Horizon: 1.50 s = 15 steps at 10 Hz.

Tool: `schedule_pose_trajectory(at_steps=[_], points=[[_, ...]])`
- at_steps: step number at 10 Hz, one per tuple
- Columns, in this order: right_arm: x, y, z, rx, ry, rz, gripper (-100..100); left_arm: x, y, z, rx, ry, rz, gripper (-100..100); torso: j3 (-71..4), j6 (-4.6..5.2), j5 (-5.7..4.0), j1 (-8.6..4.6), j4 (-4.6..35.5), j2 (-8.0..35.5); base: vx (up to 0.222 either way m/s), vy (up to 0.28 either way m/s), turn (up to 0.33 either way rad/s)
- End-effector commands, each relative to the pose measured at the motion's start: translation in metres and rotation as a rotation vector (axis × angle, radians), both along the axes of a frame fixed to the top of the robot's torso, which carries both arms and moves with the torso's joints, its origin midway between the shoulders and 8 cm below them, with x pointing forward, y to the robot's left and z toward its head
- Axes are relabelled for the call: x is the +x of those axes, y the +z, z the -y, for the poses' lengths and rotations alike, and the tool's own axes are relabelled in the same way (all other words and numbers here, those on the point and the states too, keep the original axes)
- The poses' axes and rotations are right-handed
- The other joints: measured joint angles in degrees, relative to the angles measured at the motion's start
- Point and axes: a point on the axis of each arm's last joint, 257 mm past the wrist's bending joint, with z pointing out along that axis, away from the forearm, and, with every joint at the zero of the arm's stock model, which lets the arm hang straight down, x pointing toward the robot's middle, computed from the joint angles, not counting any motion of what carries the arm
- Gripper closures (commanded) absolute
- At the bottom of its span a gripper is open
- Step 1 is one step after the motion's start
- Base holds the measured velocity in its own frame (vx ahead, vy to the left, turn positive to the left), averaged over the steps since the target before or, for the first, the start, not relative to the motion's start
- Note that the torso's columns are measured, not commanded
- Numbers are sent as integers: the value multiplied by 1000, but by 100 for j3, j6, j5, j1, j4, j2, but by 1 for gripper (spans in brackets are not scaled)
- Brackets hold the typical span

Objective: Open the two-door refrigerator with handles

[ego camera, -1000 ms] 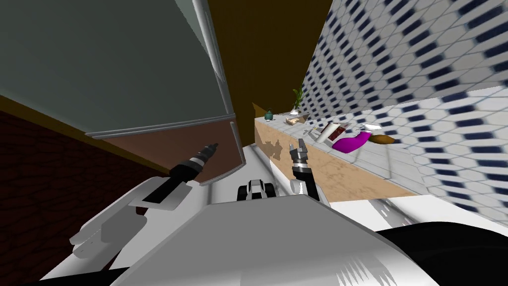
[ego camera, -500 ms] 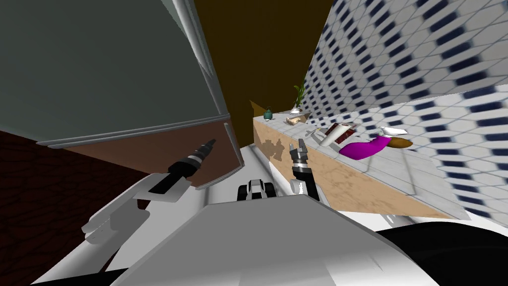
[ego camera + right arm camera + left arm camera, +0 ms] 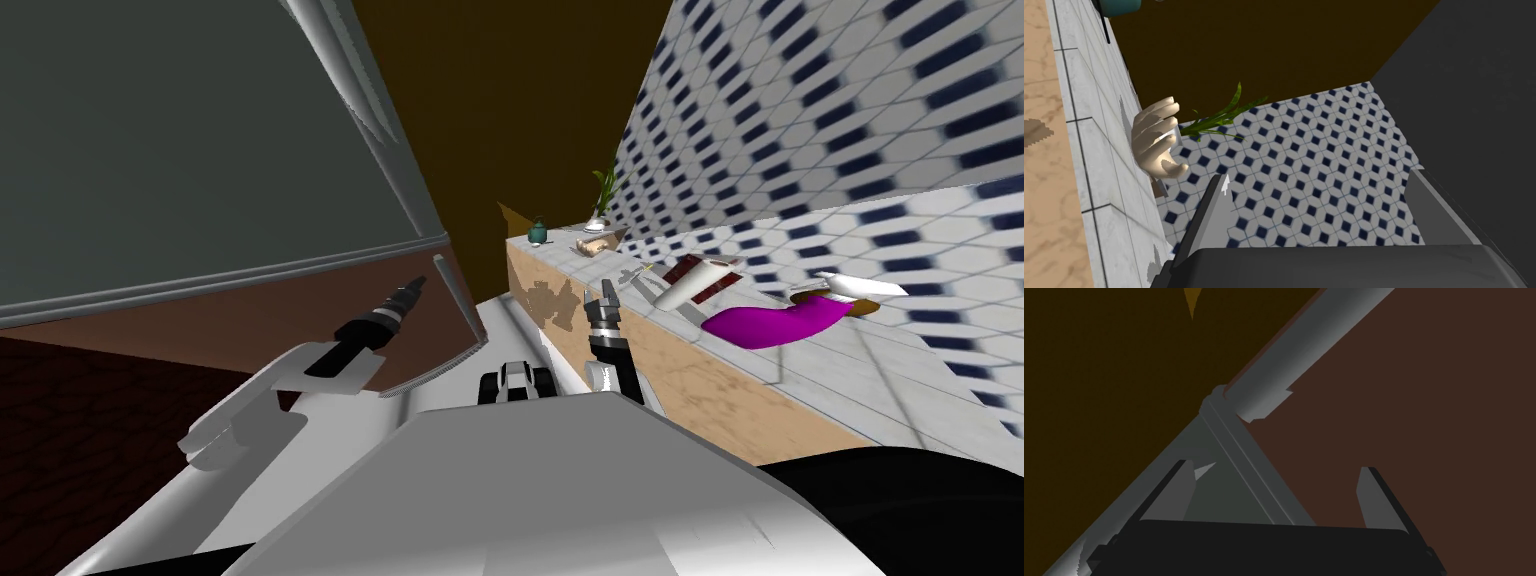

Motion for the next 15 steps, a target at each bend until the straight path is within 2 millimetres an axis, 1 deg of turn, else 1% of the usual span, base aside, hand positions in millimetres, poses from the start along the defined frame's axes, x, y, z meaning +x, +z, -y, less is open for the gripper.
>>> schedule_pose_trajectory(at_steps=[1,5,7,8,9,10,12,14,15], points=[[0,0,0,0,0,0,0,8,3,-22,0,48,3,-100,9,0,1,0,4,14,129,-81,-8],[0,0,0,0,0,0,0,17,9,-53,0,118,15,-100,-7,0,-2,-9,-3,-14,149,-93,-8],[0,0,0,0,0,0,0,21,17,-72,1,162,27,-100,-13,1,-6,-20,-5,-23,222,-126,-10],[0,0,0,0,0,0,0,19,15,-67,1,149,23,-100,-10,0,-4,-14,-5,-15,96,-57,2],[0,0,0,0,0,0,0,19,16,-68,1,151,23,-100,16,-1,2,11,7,29,22,-11,18],[0,0,0,0,0,0,0,19,16,-68,2,153,23,100,27,8,7,16,12,40,9,-3,5],[0,0,0,0,0,1,0,13,16,-37,9,82,22,100,29,5,4,6,11,44,-155,100,-25],[0,0,0,0,0,1,0,6,17,-5,14,8,23,100,49,-10,14,15,16,70,-357,159,-57],[0,0,0,0,1,1,0,1,18,11,15,-29,24,100,46,-33,15,35,23,67,-413,100,-33]])
